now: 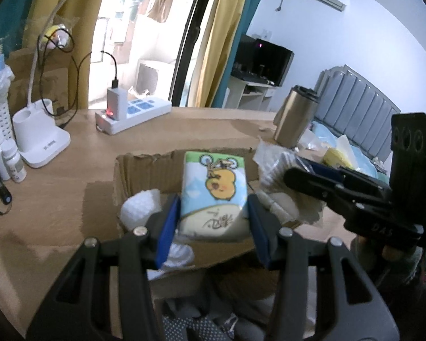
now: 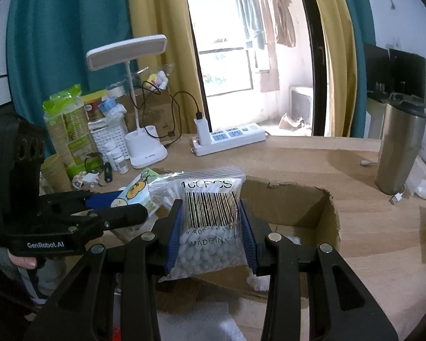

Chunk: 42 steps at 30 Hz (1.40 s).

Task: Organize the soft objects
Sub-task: 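Carry the tissue pack with the left gripper while the right gripper carries the swab bag over the box, then open the left gripper to drop the tissue pack while the right gripper drops the swab bag into the box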

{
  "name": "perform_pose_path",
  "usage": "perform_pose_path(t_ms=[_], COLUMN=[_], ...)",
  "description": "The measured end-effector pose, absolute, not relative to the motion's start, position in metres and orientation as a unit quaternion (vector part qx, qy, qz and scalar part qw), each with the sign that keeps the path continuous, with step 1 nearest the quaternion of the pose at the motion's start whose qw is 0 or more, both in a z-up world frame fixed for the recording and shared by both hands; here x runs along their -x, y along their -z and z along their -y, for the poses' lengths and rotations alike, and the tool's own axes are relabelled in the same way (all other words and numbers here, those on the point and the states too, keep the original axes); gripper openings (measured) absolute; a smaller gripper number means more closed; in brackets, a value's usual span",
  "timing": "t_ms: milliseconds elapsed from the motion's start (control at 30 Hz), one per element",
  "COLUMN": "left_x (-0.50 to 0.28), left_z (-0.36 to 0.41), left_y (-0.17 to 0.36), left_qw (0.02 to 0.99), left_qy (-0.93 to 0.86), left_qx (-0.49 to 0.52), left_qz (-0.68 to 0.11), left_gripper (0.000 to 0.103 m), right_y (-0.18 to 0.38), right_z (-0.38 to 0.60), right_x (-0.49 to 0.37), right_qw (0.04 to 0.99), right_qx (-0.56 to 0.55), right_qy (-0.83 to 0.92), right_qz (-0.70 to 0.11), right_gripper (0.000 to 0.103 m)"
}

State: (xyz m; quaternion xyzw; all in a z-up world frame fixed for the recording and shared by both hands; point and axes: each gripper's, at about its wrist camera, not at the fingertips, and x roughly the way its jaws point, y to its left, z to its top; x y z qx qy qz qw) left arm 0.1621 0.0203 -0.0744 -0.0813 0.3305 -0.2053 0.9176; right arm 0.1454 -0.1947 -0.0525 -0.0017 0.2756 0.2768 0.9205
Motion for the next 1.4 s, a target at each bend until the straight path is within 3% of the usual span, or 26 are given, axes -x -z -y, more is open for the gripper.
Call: perform_pose_path(t_ms=[467, 567, 633, 667, 1400], left_x=[-0.19, -0.191, -0.19, -0.189, -0.133], left_z=[-0.009, -0.01, -0.01, -0.01, -0.025], left_y=[0.093, 0.092, 0.091, 0.09, 0.055], left_qw=[0.904, 0.902, 0.9, 0.9, 0.923], left_qy=[0.19, 0.197, 0.201, 0.202, 0.19], left_qx=[0.077, 0.083, 0.087, 0.089, 0.089], left_qz=[-0.375, -0.376, -0.376, -0.374, -0.323], left_gripper=[0.052, 0.057, 0.07, 0.071, 0.073], right_y=[0.08, 0.083, 0.084, 0.083, 0.055], right_z=[0.183, 0.182, 0.183, 0.184, 0.202], right_x=[-0.176, -0.179, -0.181, -0.181, -0.133], right_qw=[0.909, 0.909, 0.909, 0.91, 0.926], right_qx=[-0.007, -0.004, -0.009, -0.011, -0.017], right_qy=[-0.265, -0.26, -0.258, -0.257, -0.249], right_qz=[-0.321, -0.325, -0.326, -0.326, -0.283], right_gripper=[0.041, 0.044, 0.052, 0.056, 0.058])
